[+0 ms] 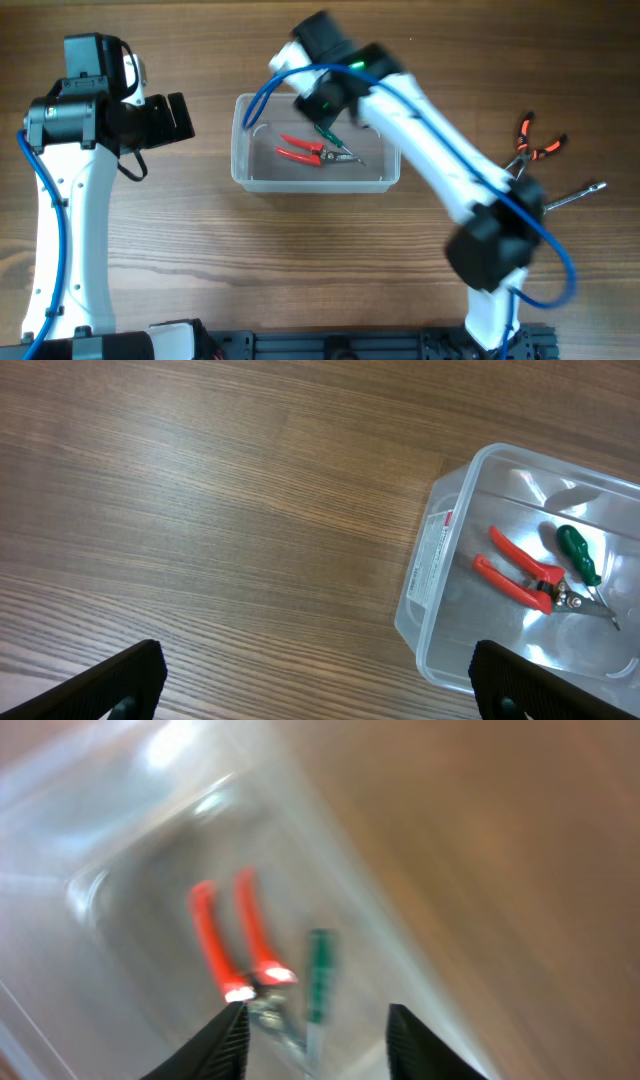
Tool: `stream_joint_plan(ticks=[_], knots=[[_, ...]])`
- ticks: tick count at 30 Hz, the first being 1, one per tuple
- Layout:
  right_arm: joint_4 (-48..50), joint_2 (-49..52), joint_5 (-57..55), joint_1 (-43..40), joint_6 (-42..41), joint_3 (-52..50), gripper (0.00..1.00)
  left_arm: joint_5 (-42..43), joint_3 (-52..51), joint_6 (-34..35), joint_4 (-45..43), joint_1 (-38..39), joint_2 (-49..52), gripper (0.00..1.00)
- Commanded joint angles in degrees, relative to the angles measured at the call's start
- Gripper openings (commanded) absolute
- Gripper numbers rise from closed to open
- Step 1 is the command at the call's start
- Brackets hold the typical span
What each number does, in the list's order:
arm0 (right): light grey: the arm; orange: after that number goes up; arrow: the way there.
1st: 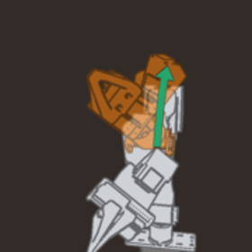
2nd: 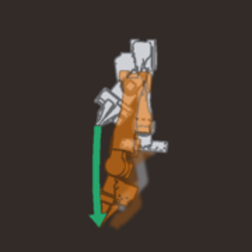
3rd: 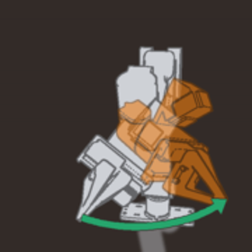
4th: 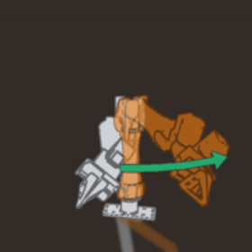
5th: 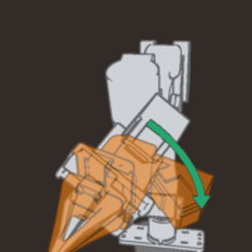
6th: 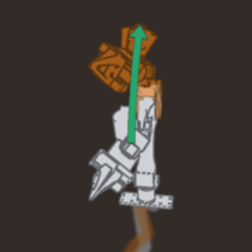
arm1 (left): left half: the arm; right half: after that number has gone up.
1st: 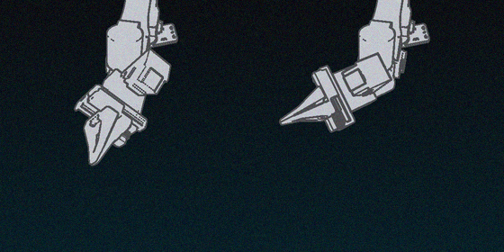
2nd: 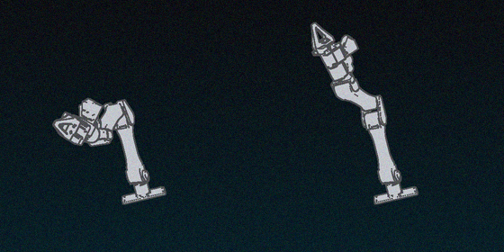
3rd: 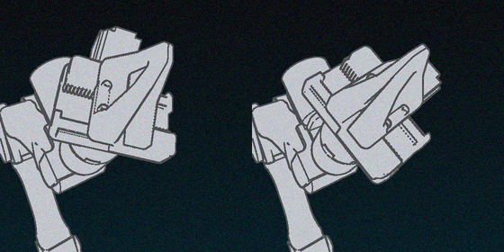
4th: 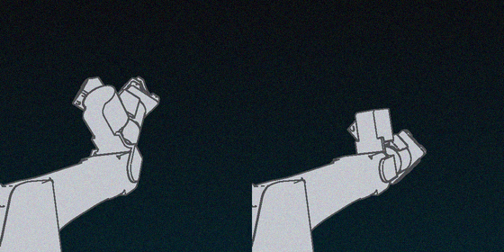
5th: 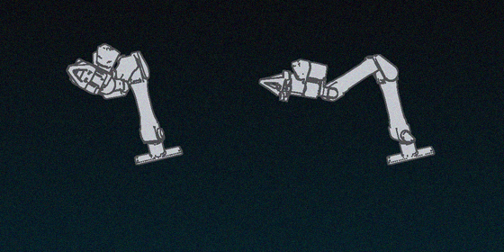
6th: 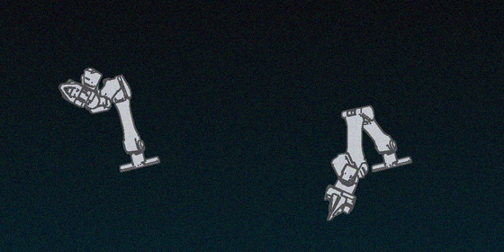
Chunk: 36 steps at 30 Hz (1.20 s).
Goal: Pack container
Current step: 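Carry the red wire strippers into the container and release, then grasp the orange-black pliers with the right gripper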
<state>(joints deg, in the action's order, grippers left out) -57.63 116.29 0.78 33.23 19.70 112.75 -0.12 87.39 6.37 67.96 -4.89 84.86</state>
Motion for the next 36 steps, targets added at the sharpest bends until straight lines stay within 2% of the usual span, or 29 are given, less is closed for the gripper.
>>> stream_joint_plan(ticks=[1, 3, 4, 8, 12, 24, 36], knots=[[0.09, -11.65, -5.31, -10.34, -16.22, 0.61, 0.65, 0.48, 0.74, 0.5, 0.0, -0.28, 0.33, 1.0], [-2.36, -15.06, -5.27, -22.53, -28.33, 0.61, 0.8, 0.48, 0.74, 0.5, 0.0, -0.28, 0.33, 1.0], [-4.28, -15.06, -5.11, -28.02, -32.3, 0.59, 0.84, 0.48, 0.74, 0.52, 0.0, -0.28, 0.33, 1.0], [-8.41, -11.56, -4.85, -42.91, -37.97, -1.95, 0.85, 0.5, 0.74, 0.52, 0.0, -0.28, 0.33, 1.0], [-9.2, -4.52, -2.38, -50.82, -37.64, -4.15, 0.85, 0.5, 0.74, 0.52, 0.0, -0.28, 0.33, 1.0], [-9.29, 15.65, -1.16, -51.8, -34.56, -4.52, 0.85, 0.52, 0.74, 0.55, 0.0, -0.26, 0.33, 1.0], [-1.86, 17.44, -0.68, -51.8, -31.5, -12.52, 0.84, 0.52, 0.74, 0.55, 0.0, -0.26, 0.33, 1.0]])
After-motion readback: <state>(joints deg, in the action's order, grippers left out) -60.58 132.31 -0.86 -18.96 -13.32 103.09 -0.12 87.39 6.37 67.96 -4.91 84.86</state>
